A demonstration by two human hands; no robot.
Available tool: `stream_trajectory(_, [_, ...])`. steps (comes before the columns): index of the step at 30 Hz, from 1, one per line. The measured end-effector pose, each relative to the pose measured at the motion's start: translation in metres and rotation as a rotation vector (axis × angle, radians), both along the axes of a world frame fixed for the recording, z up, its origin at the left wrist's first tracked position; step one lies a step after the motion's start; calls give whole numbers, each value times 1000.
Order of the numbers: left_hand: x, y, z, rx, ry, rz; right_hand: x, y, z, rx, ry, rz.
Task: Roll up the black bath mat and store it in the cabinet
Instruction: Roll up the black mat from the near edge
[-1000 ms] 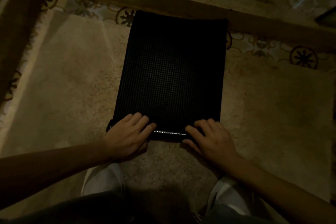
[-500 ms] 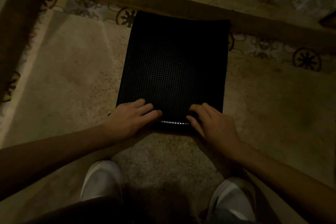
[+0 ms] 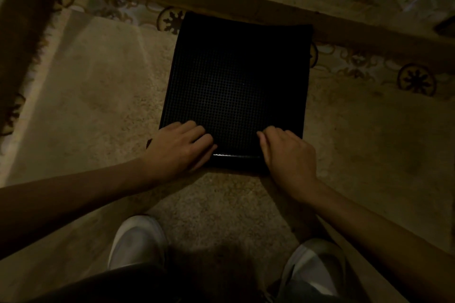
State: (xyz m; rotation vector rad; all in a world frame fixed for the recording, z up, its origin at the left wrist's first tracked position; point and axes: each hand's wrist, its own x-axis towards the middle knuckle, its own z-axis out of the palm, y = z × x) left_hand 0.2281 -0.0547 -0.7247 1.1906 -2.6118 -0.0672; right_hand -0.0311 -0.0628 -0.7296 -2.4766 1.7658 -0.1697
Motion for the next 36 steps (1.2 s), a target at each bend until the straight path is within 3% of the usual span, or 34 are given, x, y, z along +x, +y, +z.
stream_trajectory(8, [-3, 10, -21, 7, -153, 20, -1, -14, 0, 126, -111, -197])
stream_trajectory(13, [-5, -7, -20, -15, -113, -10, -1, -3, 1, 80, -131, -58])
stream_trajectory(16, [-5, -11, -19, -21, -91, -25, -1, 16, -6, 9, -16, 46])
stream_trajectory(28, [-4, -13, -23, -50, -82, -3, -2, 25, -11, -83, 72, -7])
stream_trajectory(36, [-11, -21, -16, -51, -79, 64, -2, 2, -7, -1, -14, 76])
